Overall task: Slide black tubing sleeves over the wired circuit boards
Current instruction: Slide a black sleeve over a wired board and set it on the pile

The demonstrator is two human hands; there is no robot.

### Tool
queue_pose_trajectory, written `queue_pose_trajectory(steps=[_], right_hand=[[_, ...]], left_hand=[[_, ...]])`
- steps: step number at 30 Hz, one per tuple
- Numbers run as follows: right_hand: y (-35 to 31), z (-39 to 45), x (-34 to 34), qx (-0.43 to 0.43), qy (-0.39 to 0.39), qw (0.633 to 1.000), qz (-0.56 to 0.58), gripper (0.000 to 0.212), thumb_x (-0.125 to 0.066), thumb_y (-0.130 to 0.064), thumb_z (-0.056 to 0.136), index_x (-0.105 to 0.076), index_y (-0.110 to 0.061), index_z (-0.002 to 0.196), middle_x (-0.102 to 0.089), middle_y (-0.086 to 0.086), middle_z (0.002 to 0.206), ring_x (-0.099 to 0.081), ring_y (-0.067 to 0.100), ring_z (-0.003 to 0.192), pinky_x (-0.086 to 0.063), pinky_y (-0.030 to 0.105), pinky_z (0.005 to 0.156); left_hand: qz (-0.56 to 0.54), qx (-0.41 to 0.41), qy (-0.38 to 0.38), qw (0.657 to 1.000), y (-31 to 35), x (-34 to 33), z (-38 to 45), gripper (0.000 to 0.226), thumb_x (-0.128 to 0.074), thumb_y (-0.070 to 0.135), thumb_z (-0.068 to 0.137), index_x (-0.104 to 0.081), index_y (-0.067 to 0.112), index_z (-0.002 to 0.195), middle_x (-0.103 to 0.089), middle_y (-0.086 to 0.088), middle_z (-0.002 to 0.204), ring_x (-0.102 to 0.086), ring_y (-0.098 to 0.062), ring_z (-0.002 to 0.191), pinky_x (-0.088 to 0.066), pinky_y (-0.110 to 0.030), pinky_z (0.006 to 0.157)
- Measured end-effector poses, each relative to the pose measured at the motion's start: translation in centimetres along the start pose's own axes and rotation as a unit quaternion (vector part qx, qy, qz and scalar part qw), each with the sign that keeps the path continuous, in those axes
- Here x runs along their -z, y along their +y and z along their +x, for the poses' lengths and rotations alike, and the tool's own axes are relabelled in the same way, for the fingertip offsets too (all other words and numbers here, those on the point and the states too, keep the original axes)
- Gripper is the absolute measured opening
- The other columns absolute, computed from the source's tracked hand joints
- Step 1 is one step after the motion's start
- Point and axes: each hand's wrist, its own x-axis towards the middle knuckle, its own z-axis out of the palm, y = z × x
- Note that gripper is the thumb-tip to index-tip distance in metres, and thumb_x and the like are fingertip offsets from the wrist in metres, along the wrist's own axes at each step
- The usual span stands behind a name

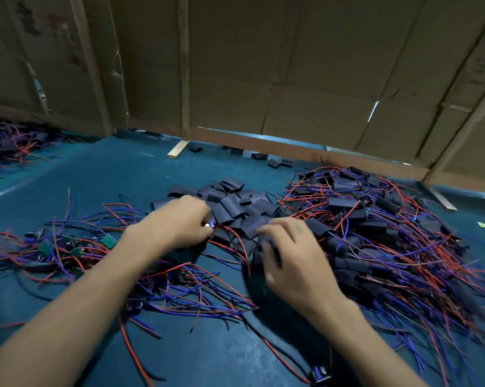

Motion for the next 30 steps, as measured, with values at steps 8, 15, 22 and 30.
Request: queue_pose_trajectory(steps=[8, 15, 22, 30], right_hand=[[1.0, -4.1, 0.2, -0.033, -0.116, 0.992, -0.032, 0.035, -0.056, -0.014, 0.086, -0.067, -0.011, 0.119, -0.062, 0.007, 0.116, -0.054, 0.032, 0.102, -0.049, 0.044, 0.09], [2.5, -4.6, 1.5, 0.002, -0.184, 0.983, 0.025, 0.053, -0.052, -0.002, 0.089, -0.056, -0.011, 0.141, -0.051, 0.0, 0.145, -0.04, 0.023, 0.129, -0.018, 0.008, 0.109], [2.9, -4.6, 1.1, 0.002, -0.152, 0.988, -0.005, 0.05, -0.059, -0.034, 0.1, -0.052, -0.016, 0.146, -0.057, -0.003, 0.136, -0.041, 0.024, 0.125, -0.034, 0.037, 0.111], [2.7, -4.4, 0.5, 0.022, -0.062, 0.998, -0.014, 0.047, -0.078, -0.034, 0.087, -0.068, -0.011, 0.126, -0.068, 0.0, 0.116, -0.058, 0.032, 0.11, -0.046, 0.046, 0.091]], left_hand=[[-0.042, -0.086, 0.2, 0.975, -0.4, -3.3, -2.6, 0.027, -0.067, 0.03, 0.091, -0.057, 0.02, 0.114, -0.061, -0.004, 0.098, -0.062, -0.033, 0.091, -0.051, -0.043, 0.074], [-0.062, -0.029, 0.168, 0.983, -0.7, -3.9, -2.9, 0.033, -0.055, 0.049, 0.098, -0.062, 0.031, 0.125, -0.058, 0.002, 0.11, -0.052, -0.024, 0.106, -0.04, -0.038, 0.088], [-0.142, -0.142, 0.352, 0.914, -0.4, -3.2, -3.2, 0.023, -0.063, 0.026, 0.097, -0.07, 0.011, 0.114, -0.067, -0.005, 0.101, -0.062, -0.029, 0.094, -0.05, -0.045, 0.082], [-0.77, -0.075, 0.274, 0.571, 3.0, -0.3, -4.8, 0.008, -0.049, 0.034, 0.105, -0.055, 0.035, 0.109, -0.068, -0.002, 0.082, -0.057, -0.018, 0.049, -0.044, -0.026, 0.046]])
